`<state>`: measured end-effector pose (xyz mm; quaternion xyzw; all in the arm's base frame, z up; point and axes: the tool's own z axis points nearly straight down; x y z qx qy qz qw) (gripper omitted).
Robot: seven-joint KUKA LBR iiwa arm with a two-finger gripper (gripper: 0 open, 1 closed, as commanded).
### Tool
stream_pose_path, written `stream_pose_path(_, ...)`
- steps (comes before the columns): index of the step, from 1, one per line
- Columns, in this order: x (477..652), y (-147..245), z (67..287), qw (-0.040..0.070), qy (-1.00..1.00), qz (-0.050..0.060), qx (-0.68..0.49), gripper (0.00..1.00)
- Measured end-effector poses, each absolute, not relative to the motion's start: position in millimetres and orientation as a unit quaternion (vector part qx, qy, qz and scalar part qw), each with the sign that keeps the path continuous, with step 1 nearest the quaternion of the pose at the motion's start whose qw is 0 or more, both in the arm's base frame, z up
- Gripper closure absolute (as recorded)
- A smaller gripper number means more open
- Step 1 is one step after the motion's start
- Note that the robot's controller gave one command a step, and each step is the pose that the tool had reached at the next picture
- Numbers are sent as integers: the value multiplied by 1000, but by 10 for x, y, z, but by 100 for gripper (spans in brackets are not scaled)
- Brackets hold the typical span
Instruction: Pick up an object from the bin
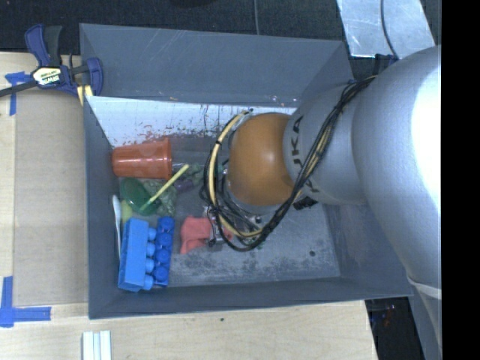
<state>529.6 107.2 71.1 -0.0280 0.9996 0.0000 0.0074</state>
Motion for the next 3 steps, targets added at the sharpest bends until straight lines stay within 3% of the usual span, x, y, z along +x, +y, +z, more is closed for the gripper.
stream_pose_path(1, 5296, 1072, 712, 7, 1000, 0, -28, 100)
stream_pose_path(2, 5412, 1095, 1263, 6, 999, -1, -37, 100)
stream_pose_path(3, 5403, 1027, 2011, 5, 995, -1, -99, 100)
